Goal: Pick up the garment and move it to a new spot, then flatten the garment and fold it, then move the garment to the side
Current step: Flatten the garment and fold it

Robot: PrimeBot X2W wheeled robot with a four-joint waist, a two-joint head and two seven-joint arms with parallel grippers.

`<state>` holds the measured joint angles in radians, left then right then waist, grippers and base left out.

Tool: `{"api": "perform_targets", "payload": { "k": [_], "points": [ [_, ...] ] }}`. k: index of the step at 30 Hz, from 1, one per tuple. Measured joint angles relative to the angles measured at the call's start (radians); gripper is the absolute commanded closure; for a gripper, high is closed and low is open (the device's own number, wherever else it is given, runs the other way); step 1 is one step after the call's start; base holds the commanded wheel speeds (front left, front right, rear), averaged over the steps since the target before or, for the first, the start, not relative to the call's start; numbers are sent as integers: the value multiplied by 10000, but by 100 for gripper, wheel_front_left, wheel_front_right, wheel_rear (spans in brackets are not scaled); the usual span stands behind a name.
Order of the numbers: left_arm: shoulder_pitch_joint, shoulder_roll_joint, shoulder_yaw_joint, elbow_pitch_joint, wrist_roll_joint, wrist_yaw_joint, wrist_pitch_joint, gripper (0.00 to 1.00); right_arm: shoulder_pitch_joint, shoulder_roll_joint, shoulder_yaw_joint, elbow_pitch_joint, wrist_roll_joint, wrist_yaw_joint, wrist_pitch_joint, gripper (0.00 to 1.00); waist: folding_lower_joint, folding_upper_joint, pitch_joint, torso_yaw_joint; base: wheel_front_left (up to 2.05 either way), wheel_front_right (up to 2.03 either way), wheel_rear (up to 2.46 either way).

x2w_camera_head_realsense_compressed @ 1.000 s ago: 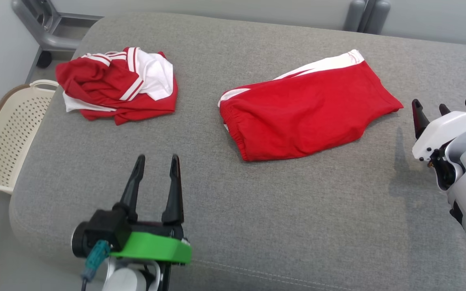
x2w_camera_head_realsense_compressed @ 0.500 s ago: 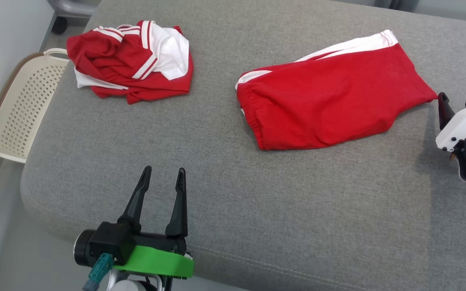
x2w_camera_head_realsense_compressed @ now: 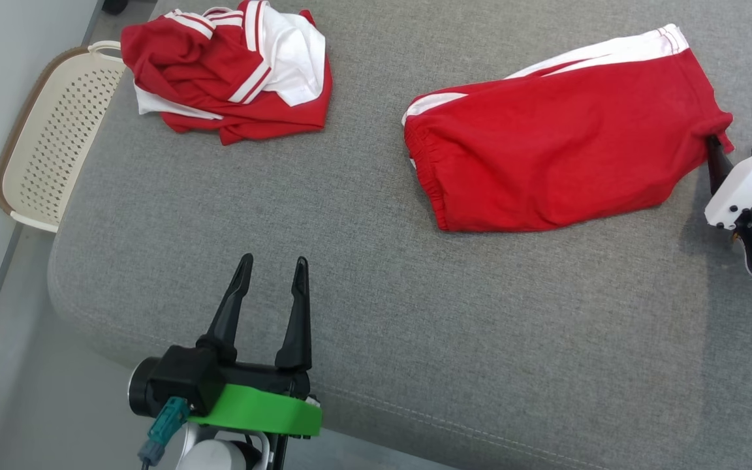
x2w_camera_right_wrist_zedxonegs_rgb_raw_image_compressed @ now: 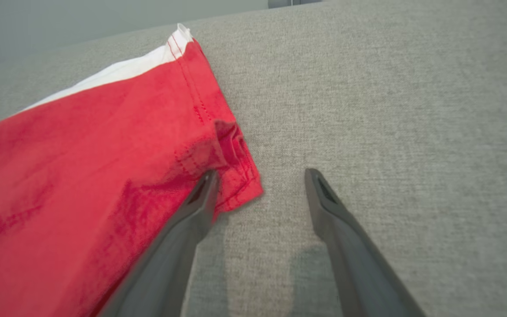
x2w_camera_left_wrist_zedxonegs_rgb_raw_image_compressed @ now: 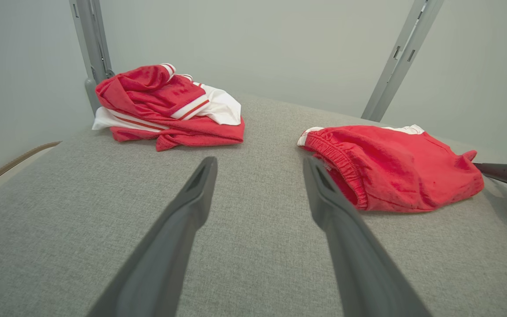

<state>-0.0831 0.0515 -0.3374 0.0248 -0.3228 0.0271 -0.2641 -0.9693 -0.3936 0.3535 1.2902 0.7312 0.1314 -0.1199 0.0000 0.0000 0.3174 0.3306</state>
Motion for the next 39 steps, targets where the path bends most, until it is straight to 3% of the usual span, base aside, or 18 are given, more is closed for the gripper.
{"api": "perform_targets", "payload": {
  "k": [7, 15, 23, 34, 35, 36, 37, 39],
  "points": [
    [-32, -4, -79, 138, -94, 10, 0, 0, -17, 61, -453, 4, -667, -2, 127, 0, 0, 0, -37, -38, 0, 0, 0],
    [-102, -6, -186, 351, -123, 10, 0, 0, -59, -407, -1363, 8, -1910, -2, -201, 0, 0, 0, -289, -146, 0, 0, 0],
    [-96, -8, -148, 376, -125, 31, 0, 0, -447, 311, -1988, 6, -2617, -2, -98, 0, 0, 0, -423, -286, 0, 0, 0],
    [-97, -8, -339, 439, -272, 10, 0, 0, 43, 520, -3428, 12, -3772, -2, 779, 0, 0, 0, -143, 134, 0, 0, 0],
    [-98, -8, -328, 435, -272, 10, 0, 0, 45, 566, -3538, 8, -3875, -2, 832, 13, 1, 0, -119, 153, 0, 0, 0],
    [-99, -8, -313, 437, -272, 19, 0, 0, 47, 608, -3661, 0, -3960, -2, 894, 33, 1, 0, -101, 165, 0, 0, 0],
    [-100, -8, -303, 441, -272, 36, 0, 0, 50, 635, -3751, -6, -4067, -2, 949, 33, 1, 0, -99, 169, 0, 0, 0],
    [-105, -8, -291, 441, -272, 38, 0, 0, 61, 692, -3948, -10, -4295, -2, 1012, 53, 1, 0, -121, 159, 0, 0, 0]
  ]
}}
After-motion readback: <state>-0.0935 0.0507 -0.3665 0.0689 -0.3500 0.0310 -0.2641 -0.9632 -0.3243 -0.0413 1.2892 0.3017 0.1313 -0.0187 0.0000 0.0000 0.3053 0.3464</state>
